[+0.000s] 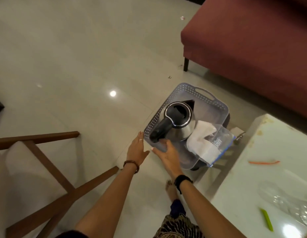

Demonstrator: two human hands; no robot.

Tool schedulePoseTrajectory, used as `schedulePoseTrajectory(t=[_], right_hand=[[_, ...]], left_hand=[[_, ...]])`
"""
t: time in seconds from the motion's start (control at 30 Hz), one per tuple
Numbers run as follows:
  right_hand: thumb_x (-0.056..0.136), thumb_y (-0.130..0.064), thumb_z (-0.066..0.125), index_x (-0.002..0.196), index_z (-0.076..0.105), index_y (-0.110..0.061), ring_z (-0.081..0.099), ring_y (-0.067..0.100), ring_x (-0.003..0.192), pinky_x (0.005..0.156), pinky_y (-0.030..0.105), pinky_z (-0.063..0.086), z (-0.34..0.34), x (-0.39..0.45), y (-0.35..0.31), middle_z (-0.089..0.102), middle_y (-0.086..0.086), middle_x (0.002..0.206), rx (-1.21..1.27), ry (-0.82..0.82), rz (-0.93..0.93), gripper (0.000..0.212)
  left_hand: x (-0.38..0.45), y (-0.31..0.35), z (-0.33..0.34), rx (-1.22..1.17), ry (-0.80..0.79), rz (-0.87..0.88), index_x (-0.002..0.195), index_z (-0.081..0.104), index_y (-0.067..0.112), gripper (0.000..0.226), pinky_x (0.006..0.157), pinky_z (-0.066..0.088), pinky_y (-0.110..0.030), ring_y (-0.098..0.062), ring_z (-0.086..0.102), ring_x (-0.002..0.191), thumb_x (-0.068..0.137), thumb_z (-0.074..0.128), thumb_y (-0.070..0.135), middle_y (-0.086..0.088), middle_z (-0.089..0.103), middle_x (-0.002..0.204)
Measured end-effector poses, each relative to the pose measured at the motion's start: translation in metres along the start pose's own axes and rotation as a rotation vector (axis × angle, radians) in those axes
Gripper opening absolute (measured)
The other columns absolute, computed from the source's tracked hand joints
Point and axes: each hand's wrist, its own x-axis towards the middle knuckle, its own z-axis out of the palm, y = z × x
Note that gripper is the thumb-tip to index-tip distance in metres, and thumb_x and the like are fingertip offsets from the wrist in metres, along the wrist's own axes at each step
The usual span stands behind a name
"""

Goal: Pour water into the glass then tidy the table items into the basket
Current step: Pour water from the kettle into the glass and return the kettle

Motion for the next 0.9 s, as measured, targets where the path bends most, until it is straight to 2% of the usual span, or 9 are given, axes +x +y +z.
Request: schedulePoseTrajectory(t=[0.1, 0.23, 0.33, 0.4, 0.47, 0.53, 0.73, 0.8, 0.9], right_hand=[[0.08, -0.019, 0.071, 0.125, 0.051, -0.02, 0.051, -0.021, 0.096, 0.079, -0.003, 0.038, 0.022, 0.026, -0.003, 0.057, -0.023, 0.109, 0.118, 0.072, -0.001, 0.049], [0.081, -0.018, 0.07, 0.122, 0.056, -0.006, 0.063, 0.01, 0.103, 0.089, 0.022, 0.051, 0.051, 0.043, -0.006, 0.067, 0.006, 0.115, 0.438, 0.321, 0.095, 0.045], [0.084, -0.009, 0.065, 0.116, 0.06, -0.003, 0.067, 0.001, 0.086, 0.078, 0.016, 0.054, 0.054, 0.047, -0.009, 0.069, 0.002, 0.099, 0.516, 0.517, 0.06, 0.033], [0.083, -0.006, 0.063, 0.102, 0.067, -0.012, 0.063, -0.003, 0.07, 0.068, 0.014, 0.053, 0.047, 0.048, -0.012, 0.067, -0.006, 0.081, 0.479, 0.581, 0.014, 0.021], [0.08, -0.005, 0.063, 0.076, 0.067, -0.027, 0.056, -0.002, 0.058, 0.058, 0.014, 0.049, 0.037, 0.046, -0.019, 0.06, -0.014, 0.064, 0.454, 0.603, -0.037, 0.022], [0.08, -0.003, 0.062, 0.065, 0.059, -0.027, 0.048, 0.0, 0.052, 0.054, 0.019, 0.046, 0.032, 0.04, -0.027, 0.051, -0.011, 0.056, 0.466, 0.609, -0.051, 0.028], [0.073, -0.013, 0.064, 0.06, 0.054, -0.022, 0.041, 0.019, 0.053, 0.049, 0.028, 0.04, 0.011, -0.014, -0.039, 0.045, 0.004, 0.056, 0.494, 0.522, -0.07, 0.019], [0.068, -0.024, 0.066, 0.063, 0.055, -0.018, 0.044, 0.025, 0.055, 0.051, 0.031, 0.041, -0.014, -0.04, -0.046, 0.048, 0.012, 0.058, 0.455, 0.463, -0.078, 0.014], [0.061, -0.037, 0.063, 0.064, 0.055, -0.01, 0.052, 0.027, 0.051, 0.049, 0.03, 0.045, -0.063, -0.079, -0.056, 0.051, 0.014, 0.054, 0.335, 0.379, -0.13, 0.028]], left_hand=[[0.03, -0.003, -0.001, 0.013, -0.078, 0.077, 0.143, 0.02, 0.012, 0.084, 0.108, 0.036, -0.04, -0.026, 0.038, 0.132, 0.077, 0.071, 0.022, -0.01, 0.03, 0.15], [0.05, -0.001, 0.001, 0.069, -0.089, 0.154, 0.136, 0.03, 0.009, 0.069, 0.098, 0.045, -0.042, -0.027, 0.051, 0.119, 0.079, 0.068, 0.016, -0.01, 0.045, 0.138], [0.053, -0.001, 0.0, 0.124, -0.111, 0.147, 0.143, 0.018, 0.01, 0.078, 0.112, 0.03, -0.046, -0.027, 0.035, 0.134, 0.082, 0.066, 0.016, -0.011, 0.032, 0.149], [0.053, -0.001, 0.0, 0.176, -0.124, 0.134, 0.145, 0.008, 0.01, 0.085, 0.116, 0.019, -0.046, -0.022, 0.022, 0.141, 0.083, 0.065, 0.017, -0.008, 0.018, 0.155], [0.055, 0.003, 0.0, 0.169, -0.122, 0.133, 0.145, 0.009, 0.01, 0.086, 0.114, 0.022, -0.047, -0.023, 0.025, 0.14, 0.082, 0.066, 0.017, -0.009, 0.022, 0.154], [0.058, 0.005, -0.002, 0.165, -0.129, 0.13, 0.143, 0.015, 0.01, 0.085, 0.109, 0.03, -0.048, -0.024, 0.034, 0.135, 0.078, 0.07, 0.019, -0.009, 0.031, 0.149], [0.048, 0.017, -0.007, 0.3, -0.025, 0.152, 0.146, 0.006, 0.009, 0.091, 0.116, 0.017, -0.046, -0.025, 0.016, 0.143, 0.081, 0.066, 0.03, -0.01, 0.015, 0.155], [0.03, 0.028, -0.003, 0.232, 0.059, 0.182, 0.146, 0.011, 0.009, 0.084, 0.116, 0.019, -0.047, -0.027, 0.018, 0.142, 0.083, 0.063, 0.03, -0.012, 0.019, 0.154], [-0.004, 0.053, 0.007, 0.089, 0.133, 0.234, 0.143, 0.02, 0.008, 0.08, 0.113, 0.025, -0.049, -0.029, 0.026, 0.139, 0.081, 0.067, 0.026, -0.013, 0.028, 0.151]])
